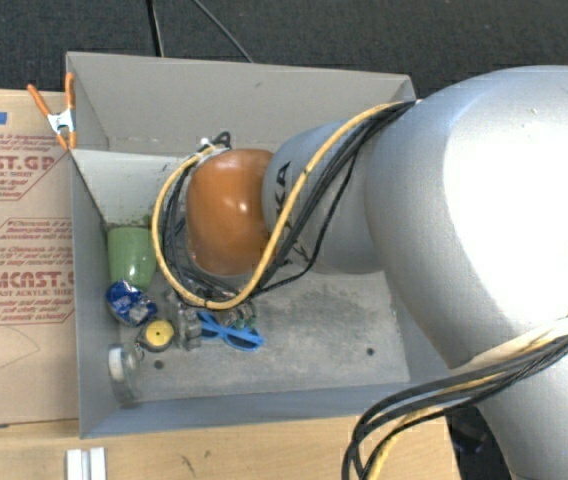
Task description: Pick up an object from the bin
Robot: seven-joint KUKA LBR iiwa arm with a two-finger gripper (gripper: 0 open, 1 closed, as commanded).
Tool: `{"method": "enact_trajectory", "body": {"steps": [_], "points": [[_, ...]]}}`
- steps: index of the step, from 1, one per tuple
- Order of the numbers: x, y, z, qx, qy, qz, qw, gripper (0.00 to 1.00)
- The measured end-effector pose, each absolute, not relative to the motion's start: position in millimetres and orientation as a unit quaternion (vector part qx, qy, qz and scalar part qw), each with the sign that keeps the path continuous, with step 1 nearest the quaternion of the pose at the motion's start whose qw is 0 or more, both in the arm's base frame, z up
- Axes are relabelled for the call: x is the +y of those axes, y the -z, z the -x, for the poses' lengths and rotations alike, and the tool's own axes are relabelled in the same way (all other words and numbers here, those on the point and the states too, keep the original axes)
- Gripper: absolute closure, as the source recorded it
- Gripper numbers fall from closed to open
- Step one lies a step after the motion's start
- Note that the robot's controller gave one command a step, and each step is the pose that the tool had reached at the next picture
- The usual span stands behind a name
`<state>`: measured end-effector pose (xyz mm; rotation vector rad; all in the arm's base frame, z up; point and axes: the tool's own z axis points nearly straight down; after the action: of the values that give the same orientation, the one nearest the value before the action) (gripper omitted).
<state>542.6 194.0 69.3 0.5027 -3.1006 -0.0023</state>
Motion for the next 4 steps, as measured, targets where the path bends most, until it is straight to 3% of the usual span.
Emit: {"method": "enact_trajectory", "body": {"steps": [1, 2, 3, 4], "points": [[194.1, -69.3, -542.6, -0.987, 0.001, -0.16, 0.0, 0.0], [123.5, -69.4, -527.3, -0.954, -0.001, -0.3, 0.0, 0.0], [142.2, -70.0, -550.6, -0.977, 0.001, -0.213, -0.002, 0.0], [141.2, -70.2, -550.3, -0.977, 0.001, -0.213, -0.001, 1.0]]}}
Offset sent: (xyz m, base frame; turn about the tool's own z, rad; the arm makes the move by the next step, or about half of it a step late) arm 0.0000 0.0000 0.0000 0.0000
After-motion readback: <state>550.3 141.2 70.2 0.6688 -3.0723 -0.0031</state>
